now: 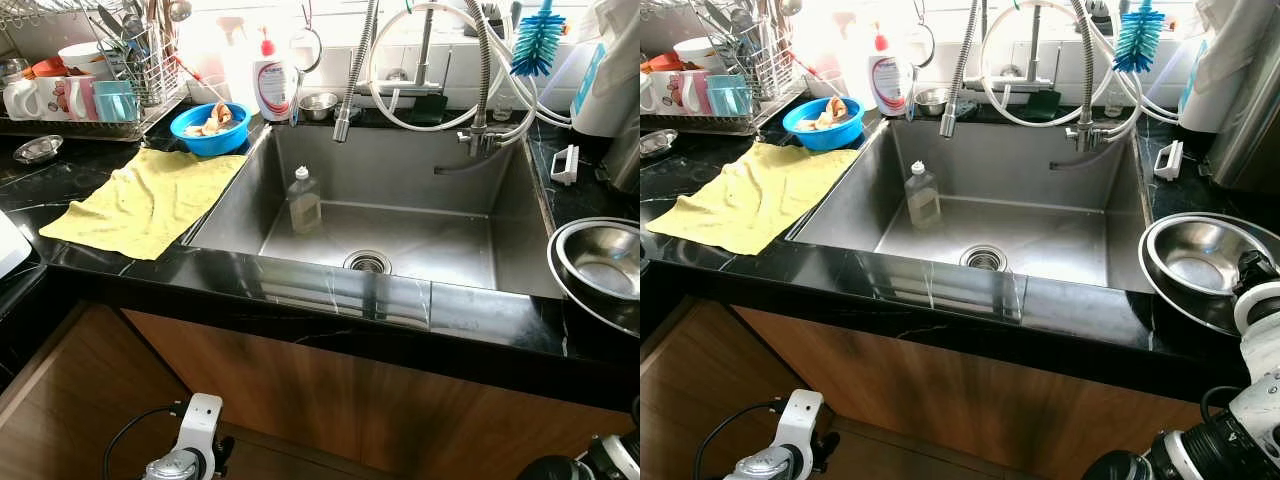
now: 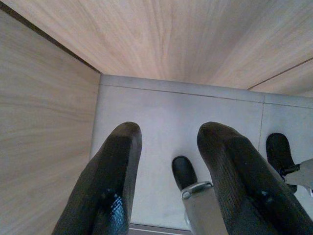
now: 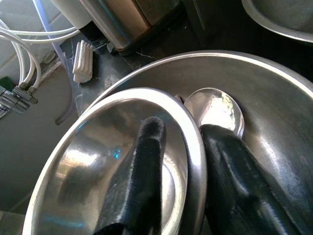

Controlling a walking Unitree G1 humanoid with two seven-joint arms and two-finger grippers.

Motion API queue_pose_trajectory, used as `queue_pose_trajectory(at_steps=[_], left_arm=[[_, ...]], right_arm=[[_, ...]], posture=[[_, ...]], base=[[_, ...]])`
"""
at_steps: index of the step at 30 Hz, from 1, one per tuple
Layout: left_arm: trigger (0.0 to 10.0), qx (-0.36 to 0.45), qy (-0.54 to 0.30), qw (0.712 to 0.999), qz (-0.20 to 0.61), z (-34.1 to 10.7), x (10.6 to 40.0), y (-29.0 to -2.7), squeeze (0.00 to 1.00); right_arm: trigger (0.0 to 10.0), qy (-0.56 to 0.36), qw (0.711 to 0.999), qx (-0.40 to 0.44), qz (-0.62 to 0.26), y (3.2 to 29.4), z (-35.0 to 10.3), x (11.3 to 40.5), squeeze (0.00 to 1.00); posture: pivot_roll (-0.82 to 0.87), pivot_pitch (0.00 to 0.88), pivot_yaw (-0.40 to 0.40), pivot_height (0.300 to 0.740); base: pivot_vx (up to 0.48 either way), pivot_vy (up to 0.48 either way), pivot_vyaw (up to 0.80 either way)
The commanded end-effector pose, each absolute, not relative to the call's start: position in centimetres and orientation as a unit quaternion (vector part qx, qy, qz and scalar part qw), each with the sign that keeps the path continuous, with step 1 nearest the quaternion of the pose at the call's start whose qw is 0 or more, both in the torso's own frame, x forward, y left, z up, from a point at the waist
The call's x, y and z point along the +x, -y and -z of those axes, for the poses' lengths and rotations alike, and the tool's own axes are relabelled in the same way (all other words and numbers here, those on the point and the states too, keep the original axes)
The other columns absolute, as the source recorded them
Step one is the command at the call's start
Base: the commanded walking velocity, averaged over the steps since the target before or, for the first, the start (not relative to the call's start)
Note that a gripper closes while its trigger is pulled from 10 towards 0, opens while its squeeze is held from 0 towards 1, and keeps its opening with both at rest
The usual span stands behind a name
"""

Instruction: Kitchen organization

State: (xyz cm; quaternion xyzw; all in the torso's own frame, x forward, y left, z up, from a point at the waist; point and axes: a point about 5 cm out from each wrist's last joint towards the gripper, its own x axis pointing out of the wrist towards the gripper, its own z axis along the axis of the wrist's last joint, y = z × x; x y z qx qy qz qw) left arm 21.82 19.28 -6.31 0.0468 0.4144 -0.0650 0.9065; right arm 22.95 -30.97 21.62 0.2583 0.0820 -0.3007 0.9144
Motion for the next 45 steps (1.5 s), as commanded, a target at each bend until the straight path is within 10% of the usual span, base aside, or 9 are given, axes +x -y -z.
queue_pose_trajectory(at_steps=[1, 33, 34, 45], left_arm=[[10.0, 0.055, -0.419, 0.904, 0.066, 6.3, 21.7, -19.6, 0.0], [10.0, 0.053, -0.405, 0.911, 0.065, 5.8, 22.7, -19.3, 0.0], [10.0, 0.053, -0.404, 0.911, 0.065, 5.8, 22.7, -19.2, 0.0], [10.0, 0.046, -0.4, 0.913, 0.061, 5.7, 22.8, -19.0, 0.0]], right_arm=[[0.0, -0.081, 0.913, 0.27, 0.293, 30.7, -21.6, 23.3, 0.0], [0.0, 0.109, 0.935, 0.24, 0.239, 29.8, -28.9, 24.4, 0.0], [9.3, 0.112, 0.938, 0.224, 0.239, 29.8, -29.1, 24.5, 0.0], [10.0, 0.036, 0.994, 0.041, 0.094, 26.0, -27.3, 29.4, 0.0]], posture=[[-0.23, 0.0, 0.086, 0.74], [-0.23, 0.0, 0.087, 0.74], [-0.23, 0.0, 0.086, 0.74], [-0.22, 0.0, 0.076, 0.74]], base=[[0.0, 0.0, 0.0], [0.0, 0.0, 0.0], [0.0, 0.0, 0.0], [0.0, 0.0, 0.0]])
